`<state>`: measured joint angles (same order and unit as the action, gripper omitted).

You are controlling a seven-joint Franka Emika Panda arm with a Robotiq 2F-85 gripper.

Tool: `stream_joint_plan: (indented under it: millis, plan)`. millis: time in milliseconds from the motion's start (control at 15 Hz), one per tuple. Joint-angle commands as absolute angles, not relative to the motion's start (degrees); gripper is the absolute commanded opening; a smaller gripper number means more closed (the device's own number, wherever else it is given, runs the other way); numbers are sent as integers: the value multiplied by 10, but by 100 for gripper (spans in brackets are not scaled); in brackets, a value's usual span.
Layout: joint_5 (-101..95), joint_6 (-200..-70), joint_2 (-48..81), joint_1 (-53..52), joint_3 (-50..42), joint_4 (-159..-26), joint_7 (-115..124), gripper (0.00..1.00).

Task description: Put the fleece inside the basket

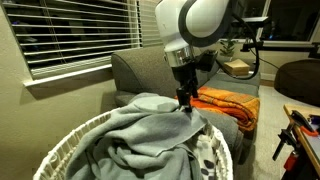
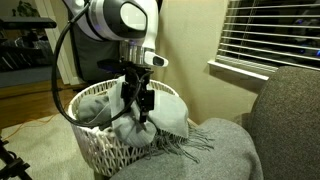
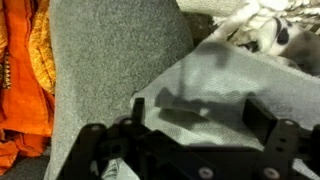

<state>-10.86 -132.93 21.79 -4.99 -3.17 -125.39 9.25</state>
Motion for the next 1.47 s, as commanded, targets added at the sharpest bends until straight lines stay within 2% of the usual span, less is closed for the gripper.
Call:
stream_joint_plan:
  millis: [0,1400]
  plan:
    - [-111,-1336,237,-45,-24,-1231,77,100]
    - [-96,-1339,290,-44,-13,-1220,65,100]
